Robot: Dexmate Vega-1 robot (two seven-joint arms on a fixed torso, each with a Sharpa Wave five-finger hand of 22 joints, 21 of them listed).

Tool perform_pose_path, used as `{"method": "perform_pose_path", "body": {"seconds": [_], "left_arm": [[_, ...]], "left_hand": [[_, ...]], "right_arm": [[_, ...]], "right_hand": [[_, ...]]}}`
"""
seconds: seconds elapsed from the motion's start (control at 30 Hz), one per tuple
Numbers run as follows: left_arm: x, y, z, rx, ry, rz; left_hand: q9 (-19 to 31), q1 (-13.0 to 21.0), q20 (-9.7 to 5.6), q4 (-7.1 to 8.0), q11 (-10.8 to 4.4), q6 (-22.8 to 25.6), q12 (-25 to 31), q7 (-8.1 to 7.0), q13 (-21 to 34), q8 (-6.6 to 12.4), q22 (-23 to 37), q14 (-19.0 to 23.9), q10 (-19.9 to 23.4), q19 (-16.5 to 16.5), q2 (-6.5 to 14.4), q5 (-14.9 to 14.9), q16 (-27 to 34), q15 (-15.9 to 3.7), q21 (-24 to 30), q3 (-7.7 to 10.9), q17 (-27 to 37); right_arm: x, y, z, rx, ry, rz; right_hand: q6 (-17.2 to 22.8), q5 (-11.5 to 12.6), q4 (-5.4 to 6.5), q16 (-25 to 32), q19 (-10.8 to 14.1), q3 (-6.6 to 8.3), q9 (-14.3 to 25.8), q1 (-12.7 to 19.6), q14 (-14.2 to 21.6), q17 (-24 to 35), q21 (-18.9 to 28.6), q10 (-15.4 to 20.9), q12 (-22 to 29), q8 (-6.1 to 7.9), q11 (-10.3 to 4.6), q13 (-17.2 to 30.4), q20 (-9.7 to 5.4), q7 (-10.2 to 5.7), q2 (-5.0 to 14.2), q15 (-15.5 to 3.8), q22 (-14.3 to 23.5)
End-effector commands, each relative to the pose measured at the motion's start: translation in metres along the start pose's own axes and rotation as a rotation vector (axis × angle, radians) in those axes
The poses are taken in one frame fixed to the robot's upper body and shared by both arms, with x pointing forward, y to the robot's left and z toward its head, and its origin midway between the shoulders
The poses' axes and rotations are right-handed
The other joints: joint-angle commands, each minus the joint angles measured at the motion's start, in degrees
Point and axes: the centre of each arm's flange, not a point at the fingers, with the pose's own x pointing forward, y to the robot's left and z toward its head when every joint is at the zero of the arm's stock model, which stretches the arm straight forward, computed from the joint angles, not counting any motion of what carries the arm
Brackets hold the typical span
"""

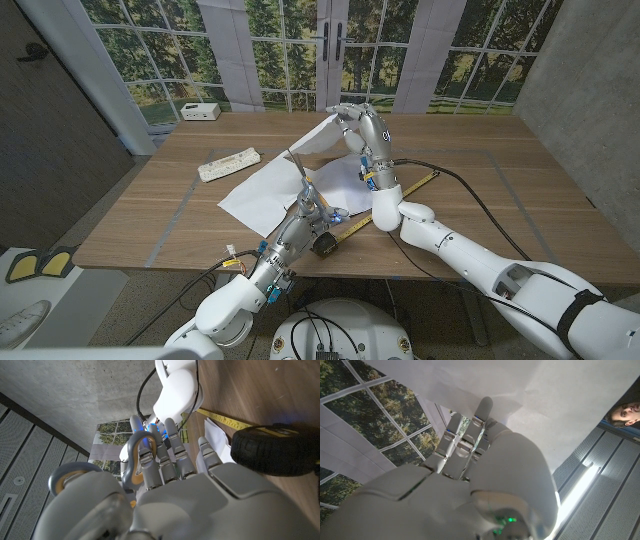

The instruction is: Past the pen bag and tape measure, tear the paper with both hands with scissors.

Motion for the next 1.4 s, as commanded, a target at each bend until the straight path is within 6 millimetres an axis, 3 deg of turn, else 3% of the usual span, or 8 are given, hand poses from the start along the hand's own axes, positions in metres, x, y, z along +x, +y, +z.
{"method": "perform_pose_path", "body": {"seconds": [0.03, 0.77, 1.13, 1.3, 1.33, 1.4], "left_arm": [[0.010, 0.000, 0.000, -0.021, -0.008, -0.038], [0.013, 0.009, -0.004, -0.063, -0.002, -0.054], [0.015, 0.010, -0.003, -0.065, 0.008, -0.074], [0.018, 0.008, -0.008, -0.053, 0.034, -0.086], [0.018, 0.007, -0.009, -0.053, 0.037, -0.089], [0.019, 0.006, -0.010, -0.065, 0.039, -0.098]], "left_hand": [[0.31, -0.35, 0.03, 0.09, -0.40, -2.61, 0.91, 3.16, 0.20, 0.31, 0.09, 0.22, 0.52, -0.40, 0.04, -0.03, 0.25, -2.35, 0.04, 0.03, 0.06], [0.38, -0.37, 0.03, 0.08, -0.38, -2.40, 1.10, 3.10, 0.18, 0.38, 0.08, 0.18, 0.49, -0.39, 0.08, -0.05, 0.35, -2.37, 0.08, 0.04, 0.09], [0.46, -0.52, 0.03, 0.15, -0.32, -2.51, 1.17, 3.26, -0.01, 0.35, 0.08, 0.08, 0.64, -0.46, 0.12, -0.07, 0.37, -2.33, 0.07, 0.01, 0.10], [0.46, -0.55, 0.03, 0.16, -0.44, -2.44, 1.24, 3.22, 0.06, 0.36, 0.08, 0.04, 0.57, -0.47, 0.16, -0.07, 0.37, -2.31, 0.07, 0.02, 0.08], [0.47, -0.56, 0.03, 0.16, -0.62, -2.50, 1.28, 3.27, 0.21, 0.33, 0.08, 0.04, 0.39, -0.47, 0.17, -0.07, 0.38, -2.31, 0.07, 0.02, 0.08], [0.48, -0.57, 0.03, 0.16, -0.47, -2.58, 1.23, 3.23, 0.05, 0.30, 0.08, 0.14, 0.46, -0.49, 0.18, -0.08, 0.42, -2.31, 0.07, 0.03, 0.08]], "right_arm": [[-0.001, -0.002, -0.001, 0.038, -0.004, -0.002], [-0.003, -0.004, 0.003, 0.096, -0.009, -0.021], [-0.010, -0.004, 0.000, 0.232, 0.056, -0.010], [-0.010, -0.006, 0.003, 0.302, 0.073, -0.021], [-0.009, -0.006, 0.005, 0.310, 0.071, -0.020], [-0.009, -0.007, 0.007, 0.323, 0.064, -0.021]], "right_hand": [[0.09, -0.03, 0.20, -0.14, -0.28, 0.16, 0.18, 0.40, 0.53, 0.16, 0.40, 0.10, -0.21, 0.10, -0.20, 0.03, -8.96, -0.33, -0.16, -1.64, 0.12], [0.20, -0.02, 0.10, -0.32, -1.28, 0.06, 0.12, 0.43, 0.57, 0.54, 1.92, 0.22, -0.37, 0.10, -0.16, 0.20, -8.94, -0.39, -0.16, -1.64, 0.13], [0.39, 0.01, 0.15, -0.36, -1.80, -0.07, 0.09, 0.30, 0.65, 0.72, 2.53, 0.36, -0.23, 0.17, -0.85, 0.63, -8.87, -1.00, -0.27, -1.64, 0.09], [0.34, 0.22, 0.18, -0.57, -2.69, -0.39, 0.05, 0.10, 0.48, 1.00, 3.62, 0.47, -0.34, 0.16, -1.03, 1.09, -8.80, -1.43, -0.35, -1.65, 0.03], [-0.04, 0.52, 0.10, -0.74, -3.63, -0.63, 1.63, 0.08, 0.51, 1.30, 4.91, 0.47, -0.52, 0.81, -0.98, 1.67, -8.87, -1.49, -0.35, -1.67, -0.02], [0.11, 0.72, 0.08, -0.95, -4.73, -0.85, 2.52, 0.00, 0.61, 1.60, 6.34, 0.70, -0.83, 0.85, -1.04, 1.95, -8.76, -1.57, -0.34, -1.64, -0.09]]}}
